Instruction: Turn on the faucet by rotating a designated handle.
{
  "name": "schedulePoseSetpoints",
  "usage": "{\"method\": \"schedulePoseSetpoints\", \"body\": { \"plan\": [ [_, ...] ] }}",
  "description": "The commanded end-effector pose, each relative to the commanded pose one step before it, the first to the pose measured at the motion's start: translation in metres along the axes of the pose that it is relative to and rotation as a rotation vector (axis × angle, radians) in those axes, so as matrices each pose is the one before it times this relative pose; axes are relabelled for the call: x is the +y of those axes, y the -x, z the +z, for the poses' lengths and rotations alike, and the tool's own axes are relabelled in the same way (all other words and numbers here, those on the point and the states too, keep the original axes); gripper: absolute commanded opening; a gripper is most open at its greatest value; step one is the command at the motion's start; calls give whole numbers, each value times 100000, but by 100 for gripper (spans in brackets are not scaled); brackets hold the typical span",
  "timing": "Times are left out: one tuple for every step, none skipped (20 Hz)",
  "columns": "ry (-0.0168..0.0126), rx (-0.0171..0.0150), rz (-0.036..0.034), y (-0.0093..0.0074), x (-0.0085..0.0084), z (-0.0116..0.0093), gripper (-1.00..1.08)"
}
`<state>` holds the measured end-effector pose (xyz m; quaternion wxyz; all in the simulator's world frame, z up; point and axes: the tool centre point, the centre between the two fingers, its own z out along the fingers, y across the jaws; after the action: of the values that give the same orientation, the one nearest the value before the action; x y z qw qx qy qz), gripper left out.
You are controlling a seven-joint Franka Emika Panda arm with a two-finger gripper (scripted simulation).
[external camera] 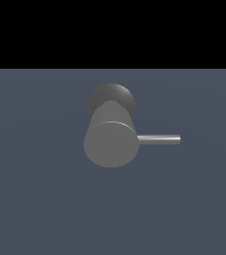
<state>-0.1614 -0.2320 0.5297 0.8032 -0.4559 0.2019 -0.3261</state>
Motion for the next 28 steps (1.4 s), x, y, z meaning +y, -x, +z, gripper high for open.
{"method": "schedulePoseSetpoints", "body": {
  "plan": [
    [-5374, 7742, 6135, -1944, 1511, -1714, -100],
    [-1929, 3055, 2540, -814, 622, -661, -100],
    [-1831, 3070, 2594, -829, 646, -659, -100],
    [-1732, 3085, 2645, -843, 670, -657, -100],
    [-1632, 3099, 2694, -858, 695, -654, -100],
    [-1530, 3114, 2741, -873, 719, -651, -100],
    [-1427, 3129, 2785, -887, 743, -648, -100],
    [-1324, 3143, 2826, -902, 767, -644, -100],
    [-1219, 3157, 2864, -917, 790, -640, -100],
    [-1115, 3172, 2900, -931, 813, -636, -100],
    [-1010, 3186, 2933, -945, 836, -632, -100],
    [-904, 3200, 2963, -960, 858, -627, -100],
    [-799, 3213, 2990, -974, 880, -622, -100],
    [-694, 3227, 3014, -988, 901, -617, -100],
    [-589, 3241, 3037, -1003, 922, -611, -100],
    [-485, 3254, 3055, -1016, 942, -606, -100],
    [-381, 3267, 3071, -1030, 962, -600, -100],
    [-278, 3280, 3085, -1044, 980, -593, -100],
    [-175, 3264, 3068, -1049, 989, -581, -100],
    [-76, 3221, 3024, -1045, 989, -565, -100],
    [17, 3178, 2977, -1040, 987, -548, -100],
    [102, 3074, 2872, -1015, 965, -521, -100],
    [172, 2916, 2716, -972, 923, -486, -100],
    [228, 2755, 2558, -925, 878, -451, -100],
    [272, 2594, 2399, -878, 832, -418, -100],
    [303, 2431, 2239, -829, 783, -385, -100],
    [324, 2255, 2072, -774, 732, -351, -100],
    [335, 2083, 1908, -720, 680, -319, -100]
  ]
}}
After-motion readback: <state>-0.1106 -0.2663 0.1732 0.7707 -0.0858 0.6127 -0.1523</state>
